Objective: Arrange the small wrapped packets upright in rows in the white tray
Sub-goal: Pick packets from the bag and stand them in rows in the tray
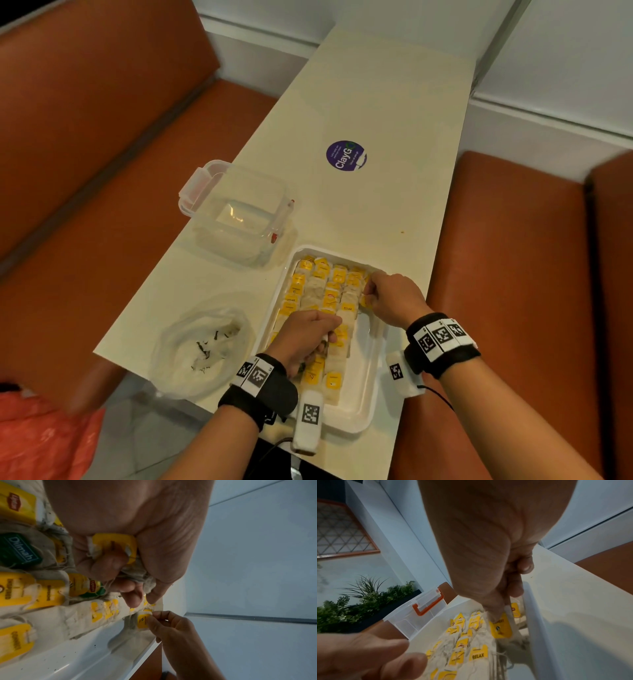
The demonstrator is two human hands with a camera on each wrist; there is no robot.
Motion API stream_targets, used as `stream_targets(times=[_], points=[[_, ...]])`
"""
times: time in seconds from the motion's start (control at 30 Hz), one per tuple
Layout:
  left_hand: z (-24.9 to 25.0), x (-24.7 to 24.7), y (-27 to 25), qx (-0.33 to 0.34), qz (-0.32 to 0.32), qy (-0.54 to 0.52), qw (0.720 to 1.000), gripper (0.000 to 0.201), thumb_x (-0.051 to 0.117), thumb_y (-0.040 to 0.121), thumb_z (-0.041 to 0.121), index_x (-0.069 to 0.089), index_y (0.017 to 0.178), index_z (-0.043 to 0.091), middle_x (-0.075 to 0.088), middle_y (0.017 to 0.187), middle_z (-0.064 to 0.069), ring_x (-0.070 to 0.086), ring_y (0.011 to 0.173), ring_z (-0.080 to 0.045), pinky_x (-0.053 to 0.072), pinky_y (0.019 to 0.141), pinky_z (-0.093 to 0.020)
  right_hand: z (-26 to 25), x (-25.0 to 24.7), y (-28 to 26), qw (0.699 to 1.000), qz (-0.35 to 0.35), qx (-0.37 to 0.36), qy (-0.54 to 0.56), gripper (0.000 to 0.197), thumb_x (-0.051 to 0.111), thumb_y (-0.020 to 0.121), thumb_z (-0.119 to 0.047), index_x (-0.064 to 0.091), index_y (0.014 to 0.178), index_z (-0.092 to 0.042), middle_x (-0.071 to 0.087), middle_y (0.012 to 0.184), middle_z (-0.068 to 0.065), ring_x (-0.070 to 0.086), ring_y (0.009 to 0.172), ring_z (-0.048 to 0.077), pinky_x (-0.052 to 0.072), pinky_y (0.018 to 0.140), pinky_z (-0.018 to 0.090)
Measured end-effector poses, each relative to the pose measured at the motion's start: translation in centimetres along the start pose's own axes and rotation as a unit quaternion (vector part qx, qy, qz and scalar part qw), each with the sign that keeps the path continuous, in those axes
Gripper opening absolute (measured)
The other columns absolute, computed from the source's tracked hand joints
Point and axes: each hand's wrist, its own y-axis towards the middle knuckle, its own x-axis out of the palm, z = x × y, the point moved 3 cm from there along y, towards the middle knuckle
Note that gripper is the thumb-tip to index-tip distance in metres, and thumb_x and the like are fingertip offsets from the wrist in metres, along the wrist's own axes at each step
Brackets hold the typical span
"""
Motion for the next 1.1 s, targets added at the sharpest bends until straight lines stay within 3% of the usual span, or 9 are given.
stream_targets(times=[0.3,0.43,0.57,0.67,0.8,0.87,0.97,1.03,1.1], points=[[-0.1,-0.9,0.0,-0.007,0.003,-0.016,1.0,0.022,0.073,0.095,0.034,0.076,0.101,0.013,0.069,0.074,0.002,0.047,0.053,-0.011,0.029,0.046,-0.025,0.5,0.7,2.0,0.992,0.107,0.006,-0.068,0.018,0.056,0.094,-0.019,0.07,0.099,-0.03,0.073,0.09,-0.002,0.061,0.089,0.026,0.04,0.08,0.035],[-0.1,-1.1,0.0,-0.008,0.007,-0.016,1.0,0.027,0.072,0.095,0.033,0.076,0.106,0.009,0.068,0.073,0.003,0.046,0.051,-0.01,0.029,0.046,-0.024,0.3,1.2,1.8,0.982,0.162,0.016,-0.092,0.018,0.063,0.091,-0.016,0.075,0.088,-0.029,0.072,0.079,-0.002,0.058,0.08,0.028,0.034,0.071,0.036],[0.0,-1.3,0.2,-0.011,0.009,-0.018,1.0,0.026,0.071,0.096,0.03,0.076,0.106,0.007,0.067,0.071,0.003,0.044,0.048,-0.009,0.027,0.047,-0.025,0.4,1.6,1.5,0.97,0.22,0.033,-0.097,0.019,0.081,0.071,-0.006,0.076,0.069,-0.024,0.062,0.058,-0.001,0.046,0.06,0.025,0.026,0.063,0.032],[0.3,-1.3,0.2,-0.019,0.009,-0.021,1.0,0.019,0.071,0.095,0.03,0.078,0.101,0.014,0.067,0.072,0.002,0.045,0.048,-0.009,0.026,0.049,-0.026,0.3,1.9,1.6,0.964,0.238,0.037,-0.113,0.026,0.082,0.063,0.002,0.074,0.063,-0.023,0.056,0.053,-0.003,0.031,0.061,0.02,0.023,0.063,0.032],[0.8,-1.1,-0.2,-0.03,0.004,-0.048,0.998,0.033,0.071,0.095,0.045,0.078,0.106,0.014,0.07,0.081,0.0,0.048,0.054,-0.011,0.024,0.047,-0.026,0.1,1.7,1.1,0.961,0.251,0.041,-0.111,0.03,0.079,0.06,0.007,0.069,0.061,-0.021,0.055,0.053,-0.002,0.032,0.061,0.021,0.023,0.063,0.032],[1.3,-0.8,-0.5,-0.036,-0.009,-0.094,0.995,0.046,0.065,0.098,0.057,0.077,0.111,0.014,0.071,0.086,-0.003,0.053,0.059,-0.012,0.024,0.045,-0.025,0.0,1.2,0.6,0.959,0.272,0.034,-0.071,0.028,0.082,0.064,0.003,0.075,0.075,-0.022,0.064,0.064,-0.002,0.045,0.063,0.025,0.028,0.063,0.032],[1.9,-0.5,-0.7,-0.041,-0.032,-0.169,0.984,0.06,0.054,0.101,0.064,0.075,0.119,0.011,0.073,0.09,-0.006,0.059,0.064,-0.015,0.025,0.045,-0.025,-1.5,-0.1,-1.0,0.98,0.177,-0.019,0.093,0.021,0.079,0.084,-0.024,0.079,0.104,-0.03,0.075,0.094,-0.01,0.06,0.082,0.017,0.041,0.074,0.031],[2.0,-0.5,-0.7,-0.037,-0.051,-0.204,0.977,0.065,0.052,0.101,0.065,0.072,0.126,0.008,0.073,0.092,-0.009,0.06,0.066,-0.017,0.024,0.042,-0.023,-3.2,-1.0,-2.7,0.973,0.057,-0.067,0.214,0.025,0.081,0.085,-0.039,0.077,0.109,-0.035,0.073,0.101,-0.018,0.061,0.079,0.002,0.047,0.075,0.022],[2.1,-0.5,-0.8,-0.033,-0.062,-0.211,0.975,0.066,0.054,0.1,0.065,0.07,0.129,0.008,0.071,0.09,-0.01,0.059,0.065,-0.018,0.023,0.039,-0.023,-4.8,-1.5,-4.3,0.964,-0.008,-0.113,0.24,0.034,0.083,0.083,-0.043,0.075,0.115,-0.037,0.071,0.106,-0.021,0.063,0.081,0.003,0.053,0.077,0.023]])
